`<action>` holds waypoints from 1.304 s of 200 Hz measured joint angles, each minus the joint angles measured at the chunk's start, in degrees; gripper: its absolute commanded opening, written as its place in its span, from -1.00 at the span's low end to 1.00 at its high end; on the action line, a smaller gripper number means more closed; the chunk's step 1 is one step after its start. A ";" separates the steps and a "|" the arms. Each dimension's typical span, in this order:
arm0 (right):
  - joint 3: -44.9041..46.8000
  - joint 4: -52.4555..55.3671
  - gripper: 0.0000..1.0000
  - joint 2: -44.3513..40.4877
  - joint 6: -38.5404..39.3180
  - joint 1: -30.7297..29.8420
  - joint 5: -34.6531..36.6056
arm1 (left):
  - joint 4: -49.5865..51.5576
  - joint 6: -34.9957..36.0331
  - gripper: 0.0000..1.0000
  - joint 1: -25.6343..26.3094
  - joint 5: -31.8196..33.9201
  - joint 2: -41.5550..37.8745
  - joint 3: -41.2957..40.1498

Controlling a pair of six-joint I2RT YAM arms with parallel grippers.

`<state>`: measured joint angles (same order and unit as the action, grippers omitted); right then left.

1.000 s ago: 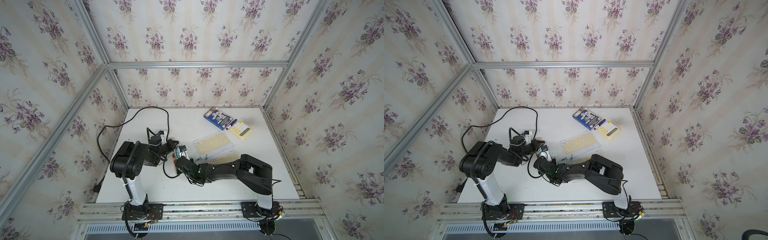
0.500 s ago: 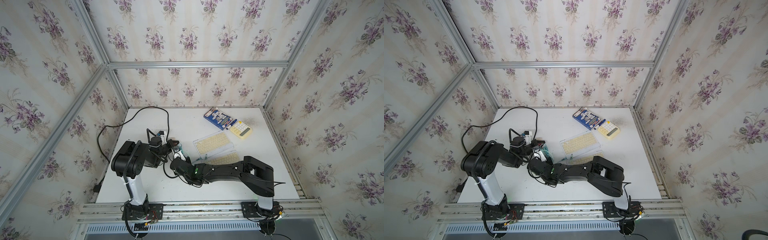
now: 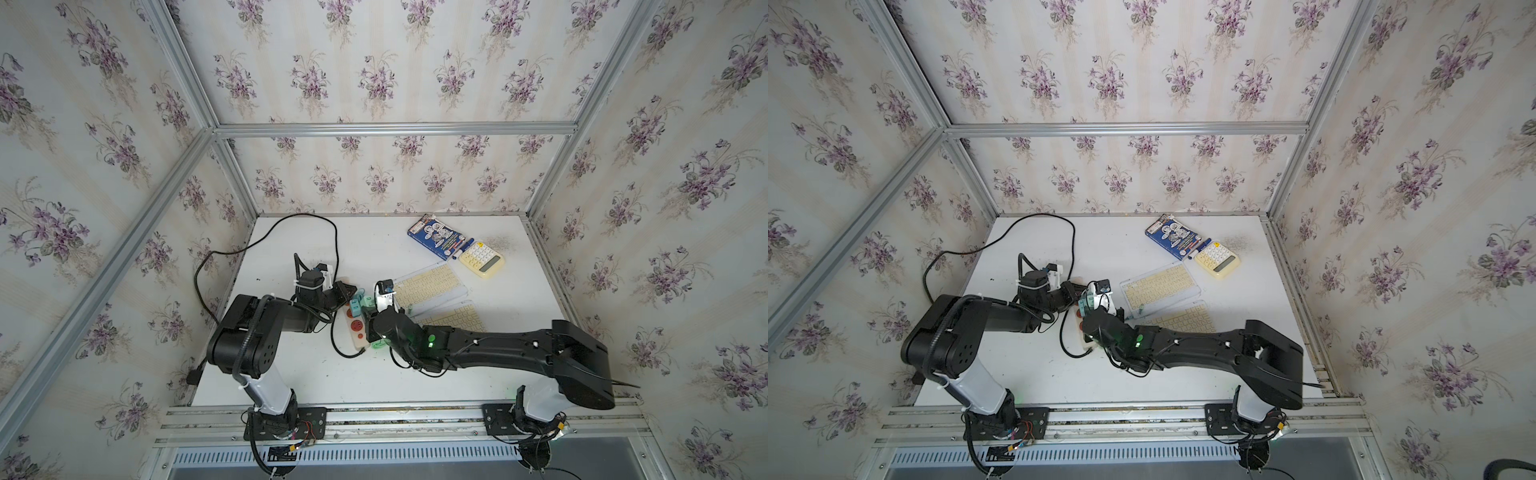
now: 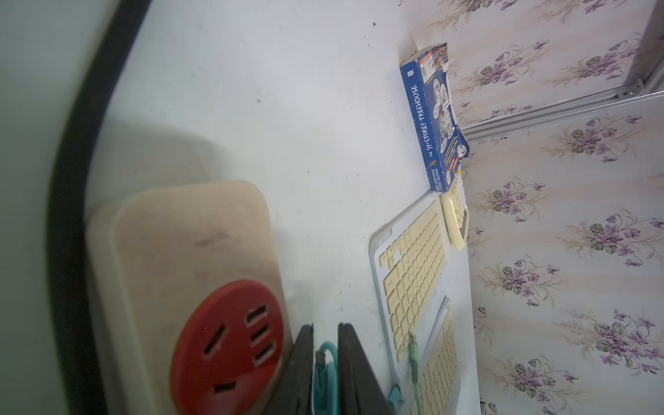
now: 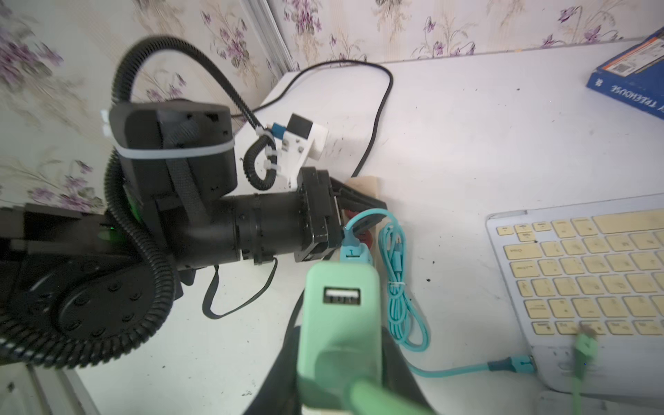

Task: Unplug the wireless keyboard
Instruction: Remove the plug from the socket, then place the plug at the center of the board.

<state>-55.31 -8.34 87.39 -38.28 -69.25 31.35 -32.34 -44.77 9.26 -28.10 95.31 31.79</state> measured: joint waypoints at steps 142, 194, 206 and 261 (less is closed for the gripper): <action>3.54 32.02 -1.00 -26.38 -18.05 0.48 20.70 | 24.44 7.08 -0.34 -3.85 9.22 -22.86 0.48; 8.33 34.29 -1.00 -25.62 -27.43 5.88 16.13 | 26.71 7.39 -0.35 -3.58 10.19 -26.03 -0.02; 9.20 33.48 -1.00 -23.56 -30.03 5.97 14.21 | 26.53 7.41 -0.35 -3.58 10.21 -26.16 0.00; 11.10 24.65 -1.00 -12.90 -38.86 5.99 5.49 | 26.84 7.63 -0.36 -3.54 10.40 -25.62 -0.02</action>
<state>-44.21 16.32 74.50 -77.14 -63.26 36.84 -5.50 -37.15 5.72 -17.69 69.69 31.77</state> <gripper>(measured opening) 0.304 0.325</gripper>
